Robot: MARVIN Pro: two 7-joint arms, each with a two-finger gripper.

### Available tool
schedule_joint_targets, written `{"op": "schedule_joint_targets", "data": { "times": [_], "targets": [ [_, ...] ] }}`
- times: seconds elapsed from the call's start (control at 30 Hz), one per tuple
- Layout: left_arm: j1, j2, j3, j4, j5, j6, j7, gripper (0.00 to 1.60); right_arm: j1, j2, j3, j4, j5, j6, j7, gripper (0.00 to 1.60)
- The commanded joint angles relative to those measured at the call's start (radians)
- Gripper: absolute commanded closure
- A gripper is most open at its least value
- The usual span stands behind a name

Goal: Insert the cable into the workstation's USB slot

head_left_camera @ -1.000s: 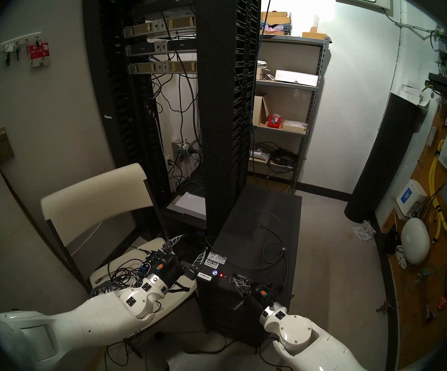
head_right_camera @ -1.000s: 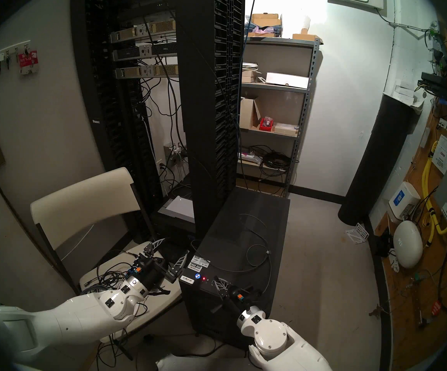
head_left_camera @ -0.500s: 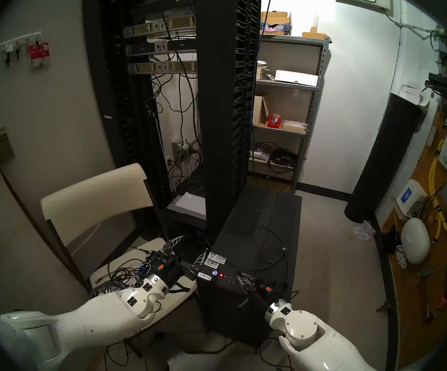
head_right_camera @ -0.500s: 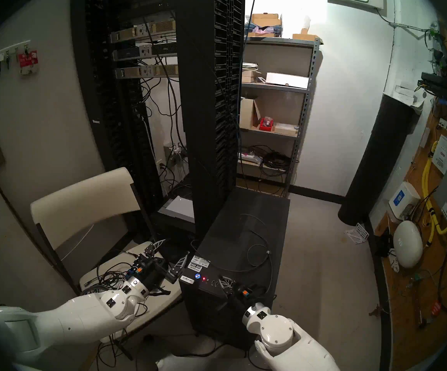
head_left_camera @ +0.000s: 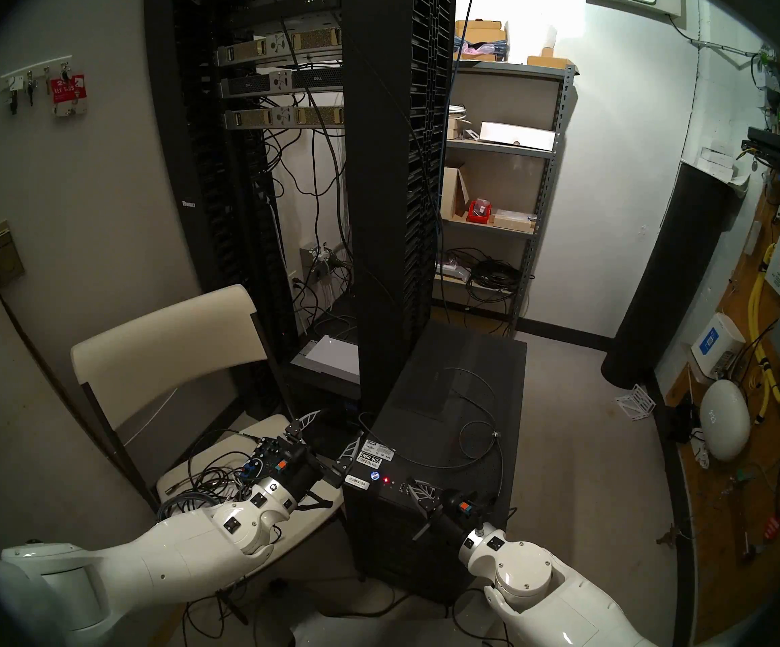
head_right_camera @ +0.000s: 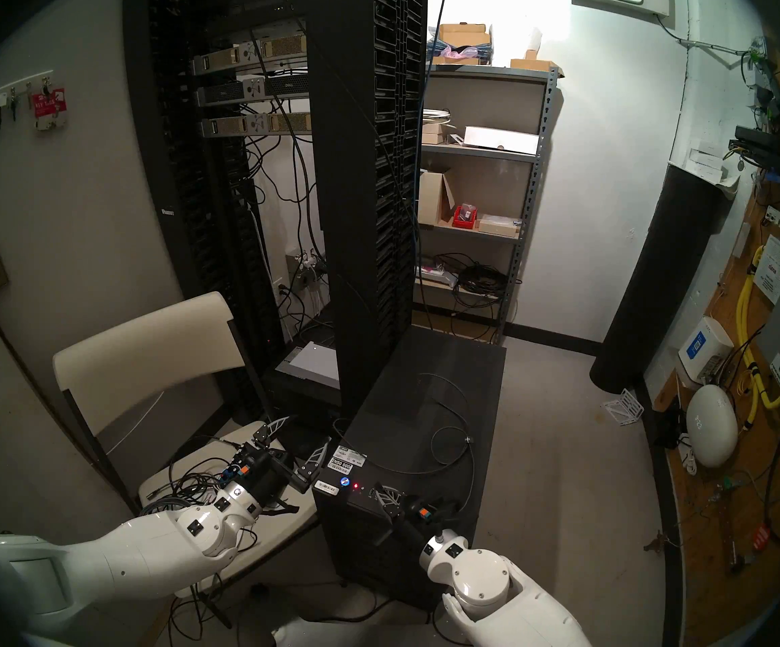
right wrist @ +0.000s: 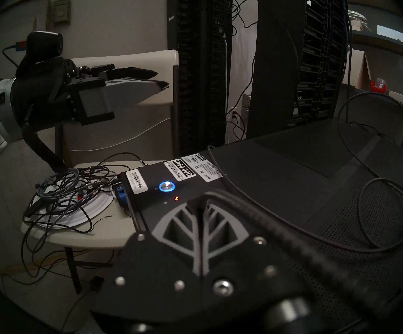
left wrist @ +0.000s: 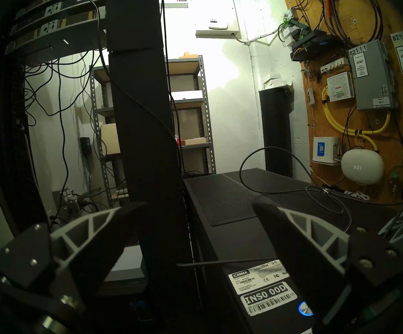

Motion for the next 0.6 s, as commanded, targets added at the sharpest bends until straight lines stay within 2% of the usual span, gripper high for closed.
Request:
{"op": "schedule_joint_targets", "data": {
  "times": [0.0,0.57],
  "targets": [
    [-0.006,0.008,-0.01,-0.015,0.003,-0.012,0.007,0.0,0.036,-0.017,-0.001,0.028,-0.015,-0.036,-0.006,1.6],
    [-0.011,0.006,-0.003,-0.013,0.019,-0.012,0.013,0.0,0.036,-0.016,0.008,0.032,-0.024,-0.046,0.002,1.6]
  ]
}}
